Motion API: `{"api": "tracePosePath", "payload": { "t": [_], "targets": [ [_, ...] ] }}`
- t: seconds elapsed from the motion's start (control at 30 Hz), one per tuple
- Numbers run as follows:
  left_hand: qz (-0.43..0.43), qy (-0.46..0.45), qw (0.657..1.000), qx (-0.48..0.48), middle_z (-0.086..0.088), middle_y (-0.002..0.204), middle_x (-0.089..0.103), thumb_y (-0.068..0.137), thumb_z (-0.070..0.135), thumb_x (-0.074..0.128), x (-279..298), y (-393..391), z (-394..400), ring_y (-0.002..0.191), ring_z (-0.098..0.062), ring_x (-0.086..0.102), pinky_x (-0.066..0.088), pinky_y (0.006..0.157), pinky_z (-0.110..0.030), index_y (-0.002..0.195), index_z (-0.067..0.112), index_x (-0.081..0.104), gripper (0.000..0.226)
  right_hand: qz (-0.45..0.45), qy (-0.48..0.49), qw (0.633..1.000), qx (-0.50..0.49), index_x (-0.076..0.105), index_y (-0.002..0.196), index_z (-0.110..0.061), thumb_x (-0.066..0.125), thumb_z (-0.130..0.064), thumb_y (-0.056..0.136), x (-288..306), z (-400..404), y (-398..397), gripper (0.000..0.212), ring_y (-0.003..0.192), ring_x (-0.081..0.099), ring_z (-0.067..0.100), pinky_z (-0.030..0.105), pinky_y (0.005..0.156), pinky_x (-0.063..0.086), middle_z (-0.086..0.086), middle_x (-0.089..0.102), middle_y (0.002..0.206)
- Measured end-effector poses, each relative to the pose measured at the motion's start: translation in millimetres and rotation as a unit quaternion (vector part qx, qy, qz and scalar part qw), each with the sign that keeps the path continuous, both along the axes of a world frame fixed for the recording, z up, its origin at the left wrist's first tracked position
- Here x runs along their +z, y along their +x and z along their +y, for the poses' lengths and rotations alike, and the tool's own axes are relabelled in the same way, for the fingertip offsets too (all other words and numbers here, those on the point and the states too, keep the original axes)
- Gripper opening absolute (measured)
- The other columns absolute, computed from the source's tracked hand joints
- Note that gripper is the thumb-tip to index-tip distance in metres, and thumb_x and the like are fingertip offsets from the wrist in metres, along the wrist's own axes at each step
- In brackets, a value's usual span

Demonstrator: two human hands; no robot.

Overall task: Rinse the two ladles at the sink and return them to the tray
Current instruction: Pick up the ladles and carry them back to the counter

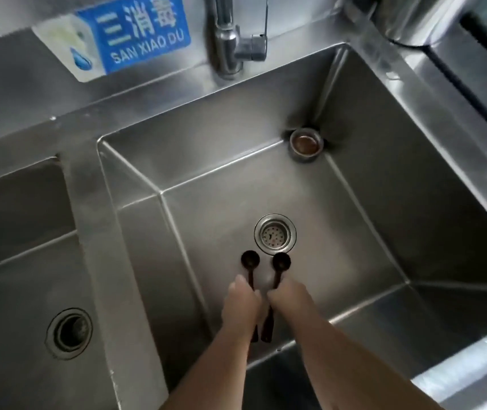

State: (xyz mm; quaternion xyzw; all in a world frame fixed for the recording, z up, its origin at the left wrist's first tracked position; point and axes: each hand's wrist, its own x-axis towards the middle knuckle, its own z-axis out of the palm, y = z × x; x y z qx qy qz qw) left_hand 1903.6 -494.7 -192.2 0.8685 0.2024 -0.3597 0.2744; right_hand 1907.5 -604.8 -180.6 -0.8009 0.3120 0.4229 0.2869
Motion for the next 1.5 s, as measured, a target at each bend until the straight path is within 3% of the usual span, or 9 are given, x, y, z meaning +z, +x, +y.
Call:
{"api": "tracePosePath", "payload": {
  "t": [0.27, 0.5, 0.7, 0.83, 1.0, 1.1, 1.23, 1.37, 1.5],
  "targets": [
    [-0.011, 0.068, 0.997, 0.018, -0.003, 0.104, 0.064, 0.089, 0.033, 0.057, -36.6, 5.5, -3.9, 0.098, -0.028, 0.062, 0.046, 0.073, -0.034, 0.096, 0.022, 0.055, 0.012, -0.042, -0.053, 0.996, -0.059, 0.064, 0.108, -0.017, 0.062, -0.032, 0.090, -44.2, 7.1, 5.7, 0.023, 0.109, 0.063, 0.033, 0.034, 0.083, 0.047, 0.011, 0.068, 0.117],
    [-0.076, -0.149, 0.974, 0.153, -0.014, 0.083, 0.069, 0.094, 0.012, 0.051, 26.2, 34.2, 4.0, 0.073, -0.029, 0.069, 0.057, 0.076, -0.049, 0.088, 0.013, 0.059, 0.010, -0.161, 0.011, 0.983, -0.089, 0.063, 0.082, -0.014, 0.051, -0.025, 0.093, 29.9, -8.3, 28.8, 0.020, 0.088, 0.065, 0.034, 0.032, 0.070, 0.048, 0.012, 0.068, 0.085],
    [-0.123, -0.275, 0.921, 0.248, -0.004, 0.062, 0.053, 0.099, 0.013, 0.047, 128.2, 40.7, 16.2, 0.043, -0.011, 0.047, 0.034, 0.040, -0.026, 0.096, 0.008, 0.057, 0.011, -0.277, 0.158, 0.923, -0.215, 0.057, 0.073, -0.014, 0.053, -0.023, 0.086, 129.3, -18.7, 20.1, 0.016, 0.039, 0.056, 0.018, 0.023, 0.036, 0.039, 0.007, 0.060, 0.050],
    [-0.129, -0.339, 0.871, 0.332, 0.000, 0.059, 0.045, 0.103, 0.017, 0.041, 176.6, 35.6, 20.6, 0.045, -0.010, 0.034, 0.022, 0.044, -0.026, 0.090, 0.011, 0.062, 0.026, -0.345, 0.182, 0.887, -0.249, 0.064, 0.065, -0.029, 0.057, -0.036, 0.088, 173.6, -17.3, 10.6, 0.024, 0.047, 0.049, 0.014, 0.030, 0.049, 0.038, -0.009, 0.055, 0.048],
    [-0.128, -0.415, 0.838, 0.332, -0.005, 0.057, 0.047, 0.095, 0.010, 0.056, 205.7, 27.0, 29.1, 0.044, -0.015, 0.039, 0.030, 0.040, -0.026, 0.085, 0.009, 0.060, 0.010, -0.353, 0.253, 0.850, -0.299, 0.076, 0.084, -0.032, 0.050, -0.045, 0.083, 205.5, -8.9, 8.2, 0.029, 0.057, 0.047, 0.012, 0.030, 0.060, 0.038, -0.009, 0.054, 0.058],
    [-0.104, -0.386, 0.867, 0.295, -0.005, 0.055, 0.057, 0.088, 0.010, 0.066, 209.4, 21.2, 34.7, 0.045, -0.017, 0.047, 0.033, 0.045, -0.027, 0.086, 0.006, 0.066, 0.005, -0.341, 0.181, 0.893, -0.233, 0.072, 0.086, -0.018, 0.053, -0.039, 0.081, 210.0, -5.3, 7.3, 0.029, 0.056, 0.051, 0.015, 0.031, 0.057, 0.039, -0.006, 0.057, 0.058],
    [-0.012, -0.273, 0.911, 0.309, -0.009, 0.051, 0.056, 0.084, 0.003, 0.069, 207.8, 13.9, 41.8, 0.037, -0.016, 0.049, 0.034, 0.038, -0.020, 0.076, 0.001, 0.064, 0.009, -0.177, 0.138, 0.941, -0.253, 0.063, 0.057, -0.004, 0.061, -0.008, 0.079, 209.5, -2.9, 1.5, 0.022, 0.026, 0.042, 0.017, 0.023, 0.038, 0.032, 0.006, 0.052, 0.037],
    [-0.018, -0.296, 0.903, 0.311, -0.007, 0.051, 0.057, 0.084, 0.002, 0.068, 210.0, 11.9, 43.0, 0.040, -0.016, 0.053, 0.037, 0.041, -0.020, 0.077, 0.003, 0.065, 0.008, -0.162, 0.147, 0.941, -0.259, 0.063, 0.060, -0.004, 0.059, -0.002, 0.081, 212.8, -4.8, -0.1, 0.022, 0.028, 0.050, 0.017, 0.019, 0.035, 0.035, 0.008, 0.060, 0.039],
    [-0.080, -0.331, 0.903, 0.260, -0.004, 0.056, 0.064, 0.084, 0.017, 0.071, 220.9, 2.8, 47.7, 0.048, -0.015, 0.058, 0.037, 0.042, -0.022, 0.087, 0.012, 0.071, 0.005, -0.246, 0.173, 0.920, -0.250, 0.067, 0.063, -0.003, 0.062, -0.011, 0.079, 216.9, 3.2, -8.7, 0.019, 0.039, 0.061, 0.018, 0.025, 0.046, 0.046, 0.007, 0.067, 0.053]
  ]
}}
